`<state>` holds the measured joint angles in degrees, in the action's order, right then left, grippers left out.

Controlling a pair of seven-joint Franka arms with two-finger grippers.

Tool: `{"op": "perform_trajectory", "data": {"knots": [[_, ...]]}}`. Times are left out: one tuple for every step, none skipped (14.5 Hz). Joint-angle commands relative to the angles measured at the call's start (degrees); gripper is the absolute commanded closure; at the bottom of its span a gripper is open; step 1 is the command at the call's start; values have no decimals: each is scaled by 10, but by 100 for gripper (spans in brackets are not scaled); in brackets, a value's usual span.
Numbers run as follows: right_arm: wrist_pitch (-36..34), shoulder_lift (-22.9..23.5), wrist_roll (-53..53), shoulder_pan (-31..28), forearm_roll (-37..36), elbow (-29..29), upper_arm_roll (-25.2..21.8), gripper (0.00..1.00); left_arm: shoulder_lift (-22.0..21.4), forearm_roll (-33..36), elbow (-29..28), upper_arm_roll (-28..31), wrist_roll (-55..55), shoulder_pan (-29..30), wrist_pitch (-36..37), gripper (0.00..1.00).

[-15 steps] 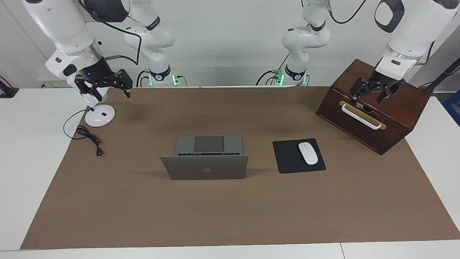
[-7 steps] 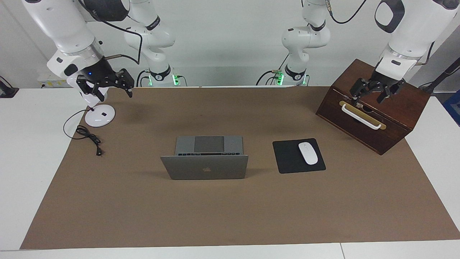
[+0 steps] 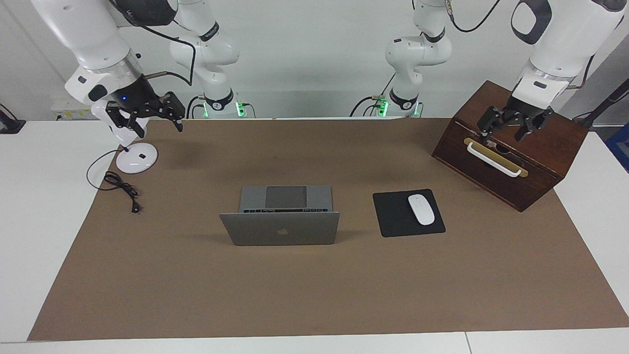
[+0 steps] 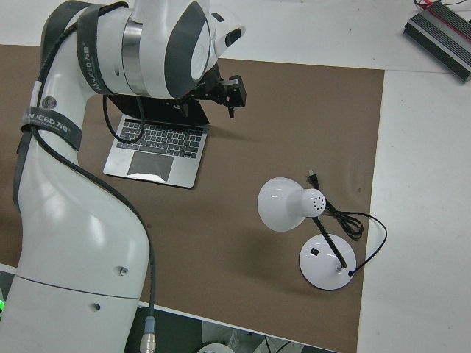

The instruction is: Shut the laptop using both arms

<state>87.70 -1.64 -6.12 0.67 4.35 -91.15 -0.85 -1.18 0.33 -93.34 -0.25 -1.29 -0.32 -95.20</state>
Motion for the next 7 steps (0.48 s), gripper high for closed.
{"op": "perform_trajectory", "data": {"knots": [[1,-13,1,-3,16,-4,9,0,-18,-5,-29,0,8,0,-28,23],[2,-13,0,-2,16,-4,12,0,-21,-5,-34,1,8,-1,-29,50],[0,-14,1,-2,16,-4,13,0,-26,-5,-44,1,8,-1,-31,78],[0,-15,0,-2,16,-4,16,0,-27,-5,-48,1,8,-1,-39,97],[0,-16,0,-3,16,-5,16,0,-27,-5,-54,1,8,-1,-51,100],[3,-16,0,-2,16,-4,16,0,-29,-5,-59,0,6,-1,-60,100],[4,-15,0,-2,16,-4,16,0,-29,-5,-61,0,5,-2,-63,100]]}}
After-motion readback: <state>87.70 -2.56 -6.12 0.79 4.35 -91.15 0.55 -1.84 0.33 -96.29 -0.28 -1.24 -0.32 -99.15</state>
